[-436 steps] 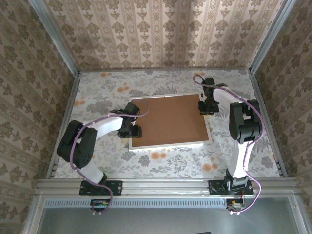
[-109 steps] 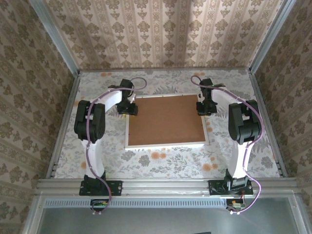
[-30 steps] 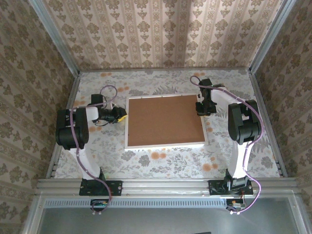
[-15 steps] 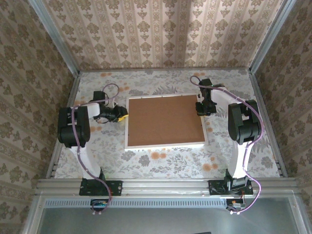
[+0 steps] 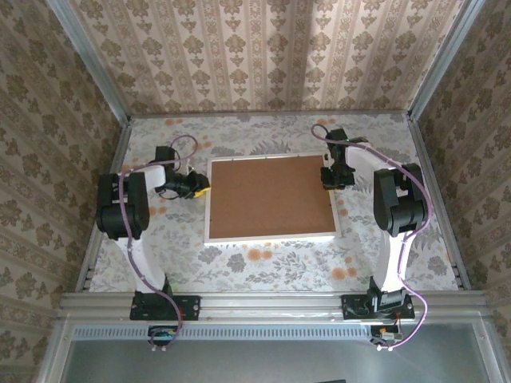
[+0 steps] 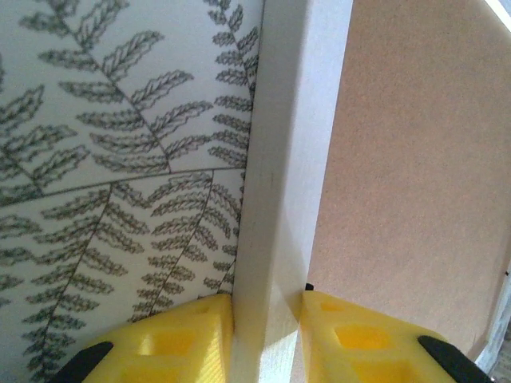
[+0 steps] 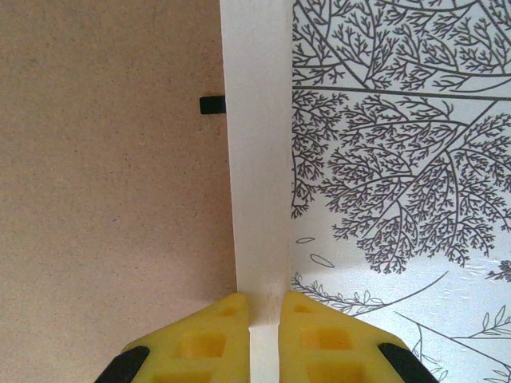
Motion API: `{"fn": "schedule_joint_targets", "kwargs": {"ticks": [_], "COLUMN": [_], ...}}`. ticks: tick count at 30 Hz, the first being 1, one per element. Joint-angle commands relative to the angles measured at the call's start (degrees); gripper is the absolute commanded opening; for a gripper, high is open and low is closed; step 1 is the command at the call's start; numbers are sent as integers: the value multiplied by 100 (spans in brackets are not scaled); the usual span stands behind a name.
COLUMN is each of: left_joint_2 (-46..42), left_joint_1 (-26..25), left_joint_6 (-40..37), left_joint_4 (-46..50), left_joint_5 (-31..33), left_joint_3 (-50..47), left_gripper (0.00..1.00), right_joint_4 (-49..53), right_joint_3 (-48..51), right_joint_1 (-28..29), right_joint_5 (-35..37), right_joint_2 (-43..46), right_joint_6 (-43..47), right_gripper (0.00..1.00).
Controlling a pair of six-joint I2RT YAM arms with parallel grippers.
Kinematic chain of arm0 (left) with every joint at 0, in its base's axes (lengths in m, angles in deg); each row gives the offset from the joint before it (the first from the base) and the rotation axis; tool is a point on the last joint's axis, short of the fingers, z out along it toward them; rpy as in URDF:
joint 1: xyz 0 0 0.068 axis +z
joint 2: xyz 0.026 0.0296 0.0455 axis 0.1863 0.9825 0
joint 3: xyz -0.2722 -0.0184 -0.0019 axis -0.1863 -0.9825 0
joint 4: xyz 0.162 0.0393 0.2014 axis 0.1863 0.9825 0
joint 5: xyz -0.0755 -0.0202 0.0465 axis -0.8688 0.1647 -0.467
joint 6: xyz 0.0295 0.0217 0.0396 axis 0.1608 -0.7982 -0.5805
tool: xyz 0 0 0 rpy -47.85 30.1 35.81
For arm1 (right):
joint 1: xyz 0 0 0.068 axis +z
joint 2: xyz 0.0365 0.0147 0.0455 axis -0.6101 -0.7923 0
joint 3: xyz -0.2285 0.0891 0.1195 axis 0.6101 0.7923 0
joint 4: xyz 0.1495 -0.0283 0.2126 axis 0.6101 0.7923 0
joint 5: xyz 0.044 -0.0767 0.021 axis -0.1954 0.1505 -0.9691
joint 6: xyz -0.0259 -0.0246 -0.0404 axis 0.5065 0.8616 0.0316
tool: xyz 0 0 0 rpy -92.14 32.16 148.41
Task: Put the photo into the frame
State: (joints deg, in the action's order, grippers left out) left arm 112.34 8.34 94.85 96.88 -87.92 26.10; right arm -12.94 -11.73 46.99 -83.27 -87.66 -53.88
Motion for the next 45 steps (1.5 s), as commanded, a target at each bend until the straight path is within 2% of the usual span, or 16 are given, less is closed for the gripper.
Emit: {"fn": "schedule_joint_targets", "kwargs": {"ticks": [1, 5, 17, 25, 36, 45], "left_joint_2": [471, 510, 657, 950, 1368, 1895], "left_joint_1": [-375, -464, -845, -1180, -1562, -1803], "left_joint_6": [-202, -294, -864, -1319, -1708, -2042], "left_joint_4": [113, 330, 1141, 2055, 2934, 3864], "left_joint_5": [182, 558, 836, 1332, 1702, 2039], "left_joint_3": [-39, 87, 668, 1396, 2187, 3089], "left_gripper": [29, 28, 33, 30, 34, 31], "right_joint_4": [104, 96, 156, 192, 192, 253], "right_joint_3": [111, 121, -91, -178, -266, -346], "right_joint_1": [171, 170, 304, 322, 398, 500], "right_joint_5": [-472, -479, -496, -491, -516, -403], "right_joint_2": [-295, -303, -404, -416, -479, -473], "right_joint_6": [20, 20, 29, 46, 58, 90], "right_gripper": [13, 13, 13, 13, 13, 13]}}
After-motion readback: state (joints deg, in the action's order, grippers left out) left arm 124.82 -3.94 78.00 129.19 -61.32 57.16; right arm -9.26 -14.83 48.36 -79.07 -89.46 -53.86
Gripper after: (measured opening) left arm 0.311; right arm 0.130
